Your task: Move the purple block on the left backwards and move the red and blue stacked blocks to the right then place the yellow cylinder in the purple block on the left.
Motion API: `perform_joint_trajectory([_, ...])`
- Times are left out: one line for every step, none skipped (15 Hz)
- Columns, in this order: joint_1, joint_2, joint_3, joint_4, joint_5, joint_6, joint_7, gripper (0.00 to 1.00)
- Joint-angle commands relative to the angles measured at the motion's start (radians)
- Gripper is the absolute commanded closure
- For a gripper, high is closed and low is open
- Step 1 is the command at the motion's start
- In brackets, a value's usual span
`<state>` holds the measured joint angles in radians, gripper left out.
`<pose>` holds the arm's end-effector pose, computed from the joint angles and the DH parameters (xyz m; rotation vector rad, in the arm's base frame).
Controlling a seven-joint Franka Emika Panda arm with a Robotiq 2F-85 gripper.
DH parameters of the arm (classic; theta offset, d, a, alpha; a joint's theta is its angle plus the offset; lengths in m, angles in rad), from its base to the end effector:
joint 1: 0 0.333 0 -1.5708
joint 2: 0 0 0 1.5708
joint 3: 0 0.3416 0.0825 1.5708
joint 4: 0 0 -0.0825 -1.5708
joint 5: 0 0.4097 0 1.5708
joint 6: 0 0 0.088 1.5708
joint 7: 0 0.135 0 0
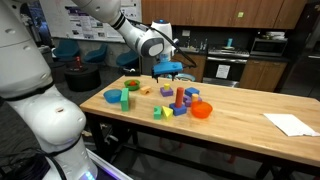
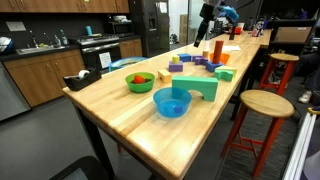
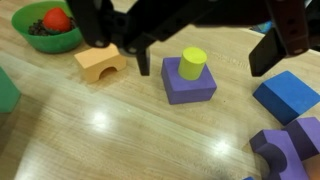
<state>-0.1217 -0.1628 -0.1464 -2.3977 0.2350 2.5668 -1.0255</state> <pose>0.5078 -0.1401 0.3960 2.9119 0.8672 0.5691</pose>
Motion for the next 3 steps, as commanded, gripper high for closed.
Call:
perform_joint_trajectory([0.023, -0.001, -0.02, 0.0, -0.008, 0.0, 0.007, 0.0])
perform_joint_trajectory([0.024, -0.001, -0.02, 0.0, -0.008, 0.0, 0.007, 0.0])
perform_joint_trajectory([0.025, -0.001, -0.02, 0.0, -0.008, 0.0, 0.007, 0.0])
